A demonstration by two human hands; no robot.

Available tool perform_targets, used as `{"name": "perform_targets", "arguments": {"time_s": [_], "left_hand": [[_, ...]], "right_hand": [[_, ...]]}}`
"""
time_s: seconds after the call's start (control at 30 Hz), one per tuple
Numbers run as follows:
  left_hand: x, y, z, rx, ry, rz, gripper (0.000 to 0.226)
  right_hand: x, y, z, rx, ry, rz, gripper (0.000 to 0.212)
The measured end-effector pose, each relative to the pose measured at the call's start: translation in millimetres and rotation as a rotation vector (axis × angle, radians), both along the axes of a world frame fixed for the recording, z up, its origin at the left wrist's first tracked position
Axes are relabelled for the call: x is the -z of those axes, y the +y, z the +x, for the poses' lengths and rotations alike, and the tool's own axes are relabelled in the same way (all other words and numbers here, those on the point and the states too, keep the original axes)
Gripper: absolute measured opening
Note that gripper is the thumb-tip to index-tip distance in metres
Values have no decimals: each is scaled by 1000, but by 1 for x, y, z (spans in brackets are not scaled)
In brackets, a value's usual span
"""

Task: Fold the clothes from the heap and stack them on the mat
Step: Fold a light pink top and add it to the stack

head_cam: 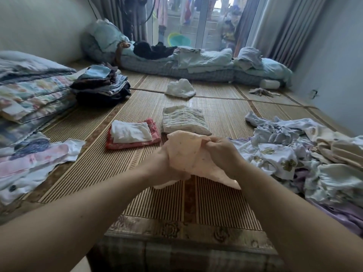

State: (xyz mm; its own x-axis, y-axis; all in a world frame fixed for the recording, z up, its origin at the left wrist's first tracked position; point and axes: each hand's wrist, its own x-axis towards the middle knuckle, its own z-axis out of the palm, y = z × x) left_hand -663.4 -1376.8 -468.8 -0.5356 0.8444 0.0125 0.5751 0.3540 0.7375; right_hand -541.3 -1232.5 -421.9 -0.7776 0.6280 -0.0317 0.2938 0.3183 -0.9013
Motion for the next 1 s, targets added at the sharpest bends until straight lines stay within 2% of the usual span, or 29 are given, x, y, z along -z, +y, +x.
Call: {"name": "perform_targets", "arguments": {"time_s": [0.03, 0.07, 0.13, 0.17, 0.2, 0.23, 0.33, 0.37, 0.47, 0.5, 0.57, 0.67, 0.73, 0.8, 0.87, 0.9, 0.93, 1.0], "left_hand": [[11, 3, 6, -102, 130, -72, 90], [18, 6, 13, -160, 307, -115, 80], [30, 9, 15, -227, 510, -57, 31], [29, 6, 11, -243, 494, 24, 13], [25, 2, 7, -257, 426, 78, 12], [20, -3, 1, -278, 271, 120, 21], [0, -15, -24, -243, 226, 219, 33], [-10, -20, -31, -194, 295, 209, 32], [-17, -43, -45, -66, 533, 0, 18], [-13, -54, -50, 54, 570, -46, 17], [3, -75, -50, 318, 518, -180, 21], [34, -97, -49, 432, 351, -504, 45], [45, -96, -51, 383, 403, -515, 49], [46, -85, -49, 306, 488, -360, 44], [44, -69, -40, 302, 468, -195, 38], [44, -60, -34, 353, 436, -194, 36], [46, -51, -27, 440, 421, -253, 44], [57, -34, -17, 615, 462, -505, 73]], "right_hand": [[0, 1, -1, 2, -3, 3, 32], [1, 1, -2, 8, -5, 10, 32], [3, 1, -2, 22, -3, 18, 34], [5, 2, 0, 20, -1, 18, 35], [7, 2, 2, 16, -1, 18, 35], [9, 3, 4, 11, 0, 18, 35], [16, 0, 14, -4, 37, -9, 33], [19, -3, 19, -32, 68, -50, 30], [40, -14, 34, -179, 81, -136, 26], [50, -19, 40, -225, 13, -101, 26], [70, -29, 52, -346, -208, 33, 26], [91, -43, 66, -486, -492, 123, 30], [98, -45, 69, -403, -478, 97, 29], [99, -43, 67, -194, -335, 107, 26], [103, -40, 59, 46, -222, 231, 26], [108, -40, 54, 114, -233, 254, 37], [113, -41, 48, 137, -310, 228, 52], [126, -40, 32, 102, -577, 182, 77]]}}
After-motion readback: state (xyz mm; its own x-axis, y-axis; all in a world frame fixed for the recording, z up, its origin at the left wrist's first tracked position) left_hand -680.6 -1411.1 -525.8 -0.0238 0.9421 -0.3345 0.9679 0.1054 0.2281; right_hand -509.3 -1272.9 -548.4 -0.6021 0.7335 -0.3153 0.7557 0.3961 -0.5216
